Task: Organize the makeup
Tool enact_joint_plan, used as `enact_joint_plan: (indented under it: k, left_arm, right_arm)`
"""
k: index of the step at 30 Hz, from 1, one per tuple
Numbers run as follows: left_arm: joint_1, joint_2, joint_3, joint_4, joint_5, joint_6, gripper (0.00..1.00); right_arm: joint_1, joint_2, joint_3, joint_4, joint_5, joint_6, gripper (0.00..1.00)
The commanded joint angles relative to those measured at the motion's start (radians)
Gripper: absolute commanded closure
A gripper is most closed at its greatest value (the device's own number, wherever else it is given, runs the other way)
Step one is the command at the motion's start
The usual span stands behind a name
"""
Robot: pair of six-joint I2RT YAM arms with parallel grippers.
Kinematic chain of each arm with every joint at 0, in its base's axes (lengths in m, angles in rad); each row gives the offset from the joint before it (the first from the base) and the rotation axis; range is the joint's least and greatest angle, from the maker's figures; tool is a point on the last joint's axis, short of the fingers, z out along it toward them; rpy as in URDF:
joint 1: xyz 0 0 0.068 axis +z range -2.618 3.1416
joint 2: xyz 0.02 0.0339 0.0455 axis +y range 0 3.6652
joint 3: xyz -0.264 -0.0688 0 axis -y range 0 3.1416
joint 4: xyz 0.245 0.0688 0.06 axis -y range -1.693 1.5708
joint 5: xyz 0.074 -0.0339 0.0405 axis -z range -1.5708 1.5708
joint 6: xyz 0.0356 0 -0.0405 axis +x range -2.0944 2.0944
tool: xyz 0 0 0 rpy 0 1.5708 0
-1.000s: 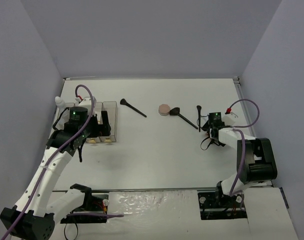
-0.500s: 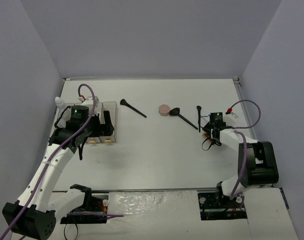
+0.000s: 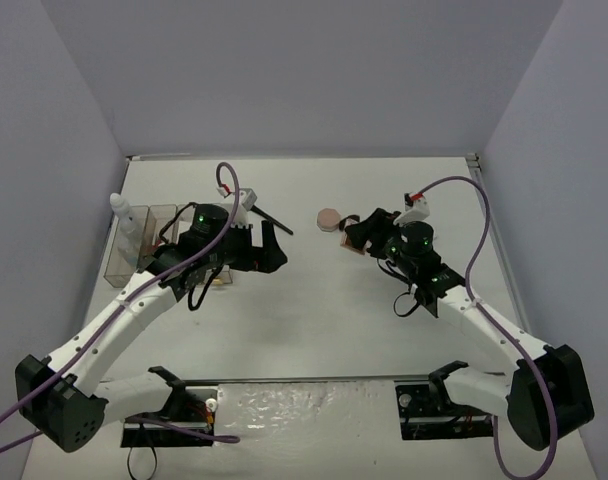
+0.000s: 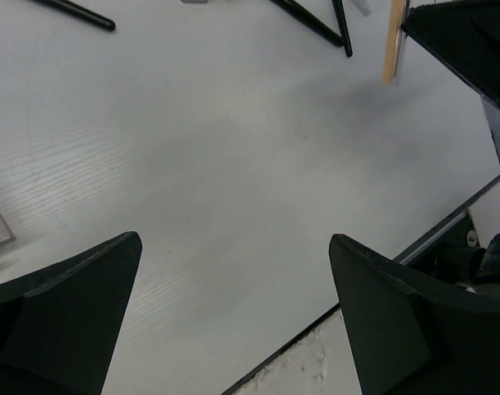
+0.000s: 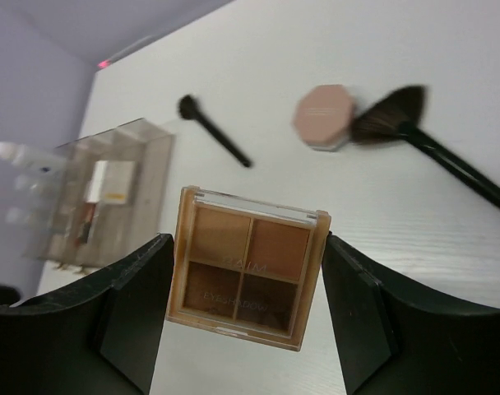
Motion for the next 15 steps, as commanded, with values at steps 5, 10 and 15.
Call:
enact_joint_plan:
  k: [5,10,15]
  left_arm:
    - [-0.113,0.013,0.06,0.251,-0.133,-0.103,0.11]
    - [-0.147,0.019,0.025,0.324,-0.164,-0.127,0.18]
    - [-0.162,0.026,0.011,0.356,-0.186,-0.139,0.21]
  right_arm:
    - [0.12,0.051,0.007,0.437,-0.157,0.119,1.0]
    - [0.145,0.102,0.007,0.521,-0.164,0.183,1.0]
    - [0.167,0.123,0.011,0.534,-0.143,0.191,1.0]
